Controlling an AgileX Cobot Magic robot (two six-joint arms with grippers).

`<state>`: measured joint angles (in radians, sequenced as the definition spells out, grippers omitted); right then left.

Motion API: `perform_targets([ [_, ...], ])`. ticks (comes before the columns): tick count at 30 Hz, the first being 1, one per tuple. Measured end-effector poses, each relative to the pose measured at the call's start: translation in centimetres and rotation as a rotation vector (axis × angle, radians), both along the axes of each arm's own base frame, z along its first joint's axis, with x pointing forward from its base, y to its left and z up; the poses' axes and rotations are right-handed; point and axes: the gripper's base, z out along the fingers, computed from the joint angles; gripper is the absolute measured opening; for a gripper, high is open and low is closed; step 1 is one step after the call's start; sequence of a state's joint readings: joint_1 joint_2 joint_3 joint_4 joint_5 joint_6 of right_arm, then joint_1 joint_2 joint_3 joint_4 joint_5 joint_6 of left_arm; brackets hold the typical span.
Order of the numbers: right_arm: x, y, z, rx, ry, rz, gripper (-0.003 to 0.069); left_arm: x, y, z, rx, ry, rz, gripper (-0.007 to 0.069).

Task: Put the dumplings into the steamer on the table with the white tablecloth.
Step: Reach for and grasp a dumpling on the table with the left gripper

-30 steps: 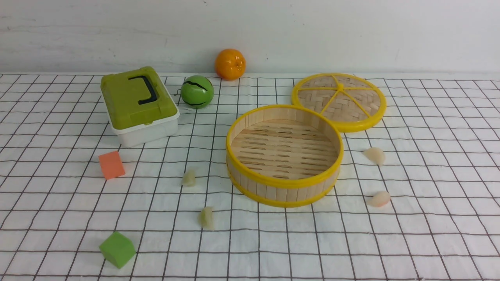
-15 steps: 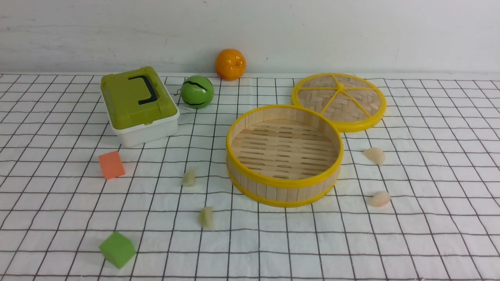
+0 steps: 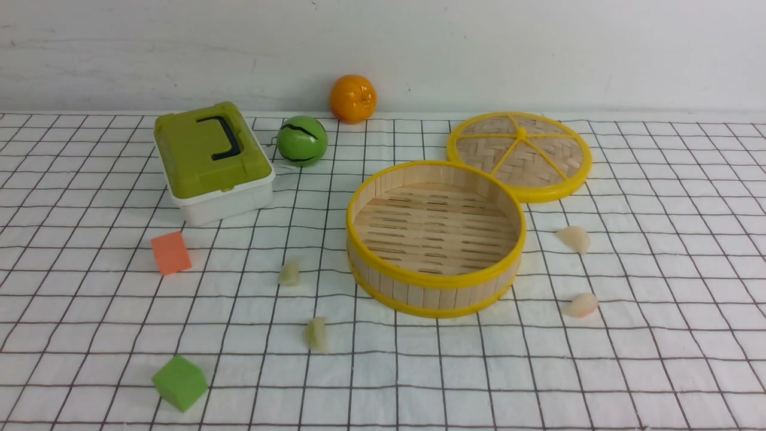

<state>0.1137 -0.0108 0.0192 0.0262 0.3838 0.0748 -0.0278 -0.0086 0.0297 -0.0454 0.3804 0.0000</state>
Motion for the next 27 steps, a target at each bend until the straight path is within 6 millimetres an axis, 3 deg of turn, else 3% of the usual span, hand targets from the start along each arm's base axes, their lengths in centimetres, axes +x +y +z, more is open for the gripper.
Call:
perform_targets([
  [11,0.0,0.0,0.0,0.0,0.0,0.0,0.024,0.1,0.0,0.2,-0.001,-0.024,0.001,0.0092],
  [27,0.2,-0.1,0.3,-0.038,-0.056,-0.004,0.024,0.1,0.2,5.2,-0.019,-0.583,0.027,0.0097],
])
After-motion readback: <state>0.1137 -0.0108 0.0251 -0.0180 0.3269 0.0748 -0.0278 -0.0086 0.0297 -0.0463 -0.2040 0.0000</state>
